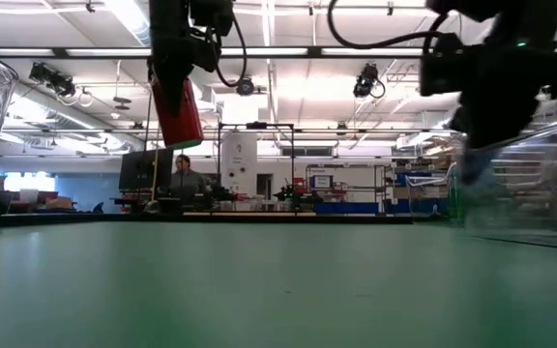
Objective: Sort soda cans
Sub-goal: Put the red-black soda can into the top center transparent bin
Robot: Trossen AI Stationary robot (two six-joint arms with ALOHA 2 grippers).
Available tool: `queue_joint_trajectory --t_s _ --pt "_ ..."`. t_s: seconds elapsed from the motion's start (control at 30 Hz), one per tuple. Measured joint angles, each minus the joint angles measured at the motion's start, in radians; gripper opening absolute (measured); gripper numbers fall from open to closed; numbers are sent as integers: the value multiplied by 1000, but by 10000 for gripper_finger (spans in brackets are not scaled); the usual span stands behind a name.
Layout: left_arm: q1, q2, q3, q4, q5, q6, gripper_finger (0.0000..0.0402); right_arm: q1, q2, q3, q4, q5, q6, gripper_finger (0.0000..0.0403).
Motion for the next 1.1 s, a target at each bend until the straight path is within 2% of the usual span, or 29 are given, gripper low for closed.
queue_joint_trajectory --t_s 0.23,0.53,0.77,0.93,1.0,1.1 --pt "0 0 0 -19 0 -4 293 -161 2 0 144 5 -187 0" --pt "0 0 0 -19 0 -4 293 -356 3 0 241 3 -386 0" --pt "0 0 0 -13 0 -4 293 -483 3 0 391 -64 -521 0" --pt "0 0 0 3 0 -4 293 -552 3 2 495 -72 -597 0" --pt "0 0 0 27 2 -4 293 -570 3 32 466 -79 -631 0" --pt "0 0 0 44 11 -4 293 -572 -16 140 321 -94 -664 0"
